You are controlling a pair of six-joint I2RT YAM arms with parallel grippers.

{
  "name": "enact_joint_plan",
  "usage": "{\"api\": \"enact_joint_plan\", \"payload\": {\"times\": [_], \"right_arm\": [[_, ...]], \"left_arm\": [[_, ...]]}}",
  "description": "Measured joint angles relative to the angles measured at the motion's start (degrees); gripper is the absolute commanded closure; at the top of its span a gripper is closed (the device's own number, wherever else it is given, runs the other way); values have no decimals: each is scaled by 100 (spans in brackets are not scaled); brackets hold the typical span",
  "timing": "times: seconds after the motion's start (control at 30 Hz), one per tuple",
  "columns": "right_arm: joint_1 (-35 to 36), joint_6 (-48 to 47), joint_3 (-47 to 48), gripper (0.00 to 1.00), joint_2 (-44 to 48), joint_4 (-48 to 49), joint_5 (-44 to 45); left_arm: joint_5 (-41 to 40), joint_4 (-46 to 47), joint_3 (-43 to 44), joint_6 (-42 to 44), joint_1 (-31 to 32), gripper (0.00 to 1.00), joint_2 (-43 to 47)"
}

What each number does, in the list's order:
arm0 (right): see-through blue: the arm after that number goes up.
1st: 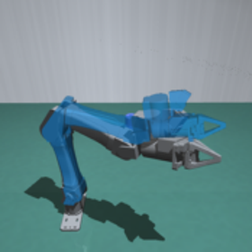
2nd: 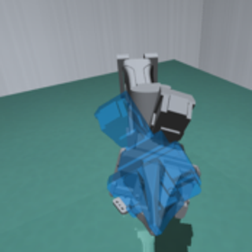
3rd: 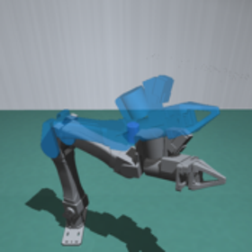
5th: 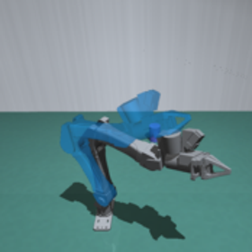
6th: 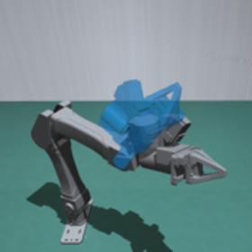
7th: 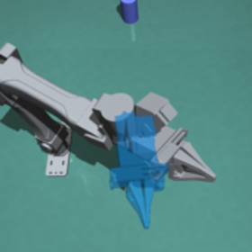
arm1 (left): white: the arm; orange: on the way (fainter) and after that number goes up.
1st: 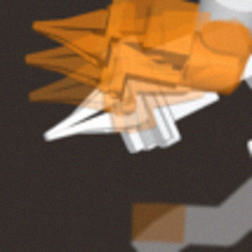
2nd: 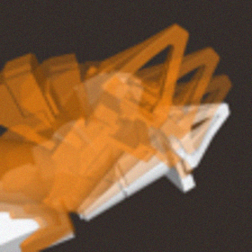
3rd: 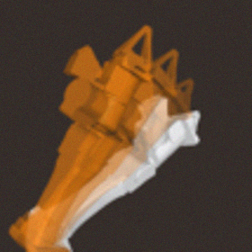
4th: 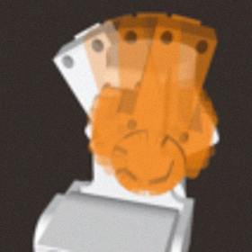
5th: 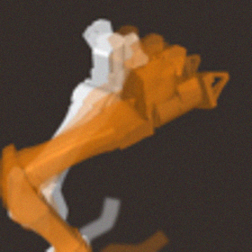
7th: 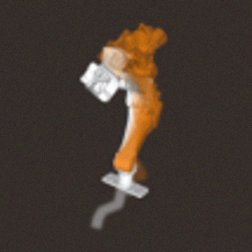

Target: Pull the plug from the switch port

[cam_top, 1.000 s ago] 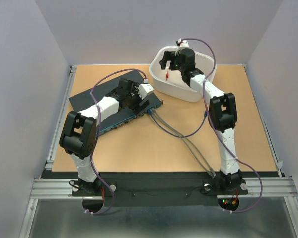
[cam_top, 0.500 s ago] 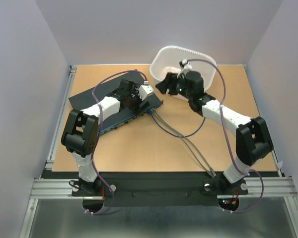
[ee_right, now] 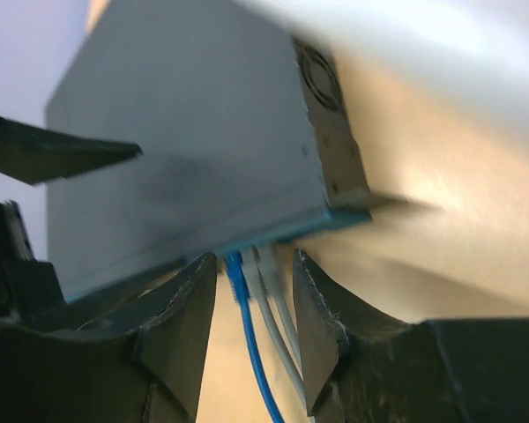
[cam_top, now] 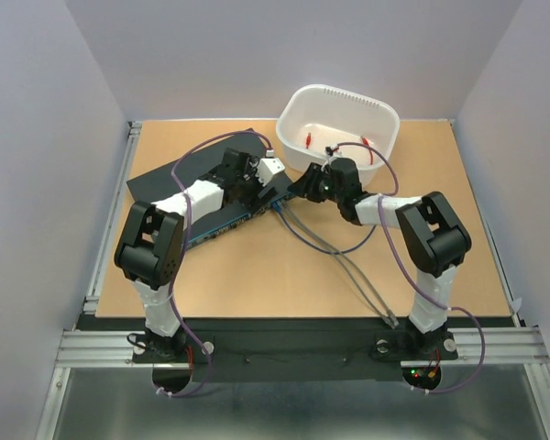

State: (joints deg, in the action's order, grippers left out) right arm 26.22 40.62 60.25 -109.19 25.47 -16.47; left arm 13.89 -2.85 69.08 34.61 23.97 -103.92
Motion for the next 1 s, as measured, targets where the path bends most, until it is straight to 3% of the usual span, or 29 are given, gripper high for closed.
{"api": "enact_joint_plan", "payload": {"times": [0.23,0.7,1.0], "right_arm": [[4,326,125,56,-328,745,-151],[656,723,-1451,54,997,911,905],[669,1613,-1956,53,426,1873,1088]], "left_arm": [[0,50,0,-61,4,4,-22],[50,192,0,-138,4,4,-76],[90,214,2,-151,4,4,-90]]}}
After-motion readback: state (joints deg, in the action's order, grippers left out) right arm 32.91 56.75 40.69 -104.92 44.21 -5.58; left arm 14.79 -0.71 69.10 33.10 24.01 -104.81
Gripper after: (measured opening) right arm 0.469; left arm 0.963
